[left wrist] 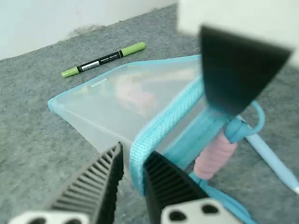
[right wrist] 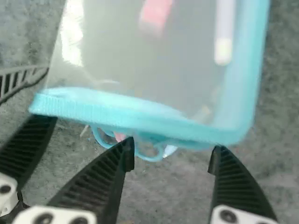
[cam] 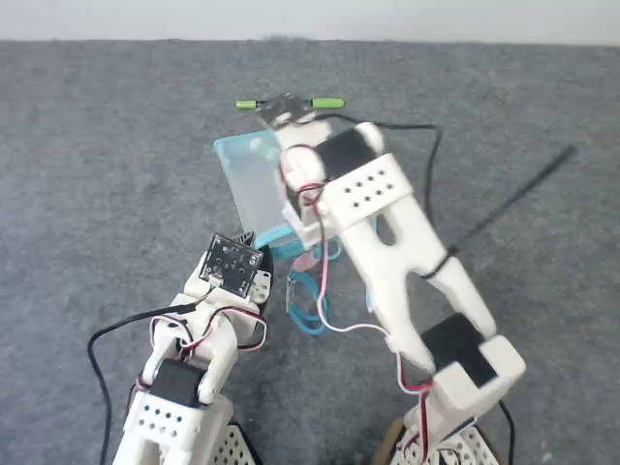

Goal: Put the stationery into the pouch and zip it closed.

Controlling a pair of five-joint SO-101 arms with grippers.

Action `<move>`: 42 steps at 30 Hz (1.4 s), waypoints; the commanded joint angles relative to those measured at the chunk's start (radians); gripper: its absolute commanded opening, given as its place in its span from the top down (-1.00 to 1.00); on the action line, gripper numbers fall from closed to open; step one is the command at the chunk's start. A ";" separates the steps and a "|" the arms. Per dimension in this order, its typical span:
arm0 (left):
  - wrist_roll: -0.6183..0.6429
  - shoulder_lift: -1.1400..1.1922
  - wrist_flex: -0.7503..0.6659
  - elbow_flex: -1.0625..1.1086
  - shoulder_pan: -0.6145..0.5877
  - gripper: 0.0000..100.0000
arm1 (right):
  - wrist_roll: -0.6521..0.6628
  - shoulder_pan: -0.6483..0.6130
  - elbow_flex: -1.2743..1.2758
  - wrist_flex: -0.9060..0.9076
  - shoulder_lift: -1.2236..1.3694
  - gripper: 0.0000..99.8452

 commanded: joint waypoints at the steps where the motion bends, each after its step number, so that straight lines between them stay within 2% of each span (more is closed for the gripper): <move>1: -0.003 -0.015 -0.005 -0.019 -0.018 0.98 | 0.060 0.058 -0.057 0.054 -0.117 0.45; 8: 0.032 -0.015 -0.046 -0.035 -0.195 0.98 | 0.133 0.216 0.235 -0.019 -0.182 0.45; 17: 0.048 -0.015 -0.043 -0.054 -0.293 0.98 | 0.121 0.226 0.729 -0.371 -0.320 0.45; 20: 0.048 -0.015 -0.044 -0.054 -0.298 0.98 | 0.086 0.226 0.819 -0.487 -0.323 0.45; 24: 0.044 -0.015 -0.043 -0.050 -0.296 0.98 | 0.043 0.166 0.898 -0.601 -0.323 0.45; 28: 0.043 -0.014 -0.040 -0.042 -0.298 0.98 | -0.012 0.104 0.921 -0.645 -0.321 0.45; 36: 0.043 -0.014 -0.040 -0.039 -0.298 0.98 | -0.018 0.104 1.066 -0.800 -0.321 0.45; 42: 0.043 -0.014 -0.040 -0.039 -0.298 0.98 | -0.012 0.104 1.109 -0.820 -0.321 0.45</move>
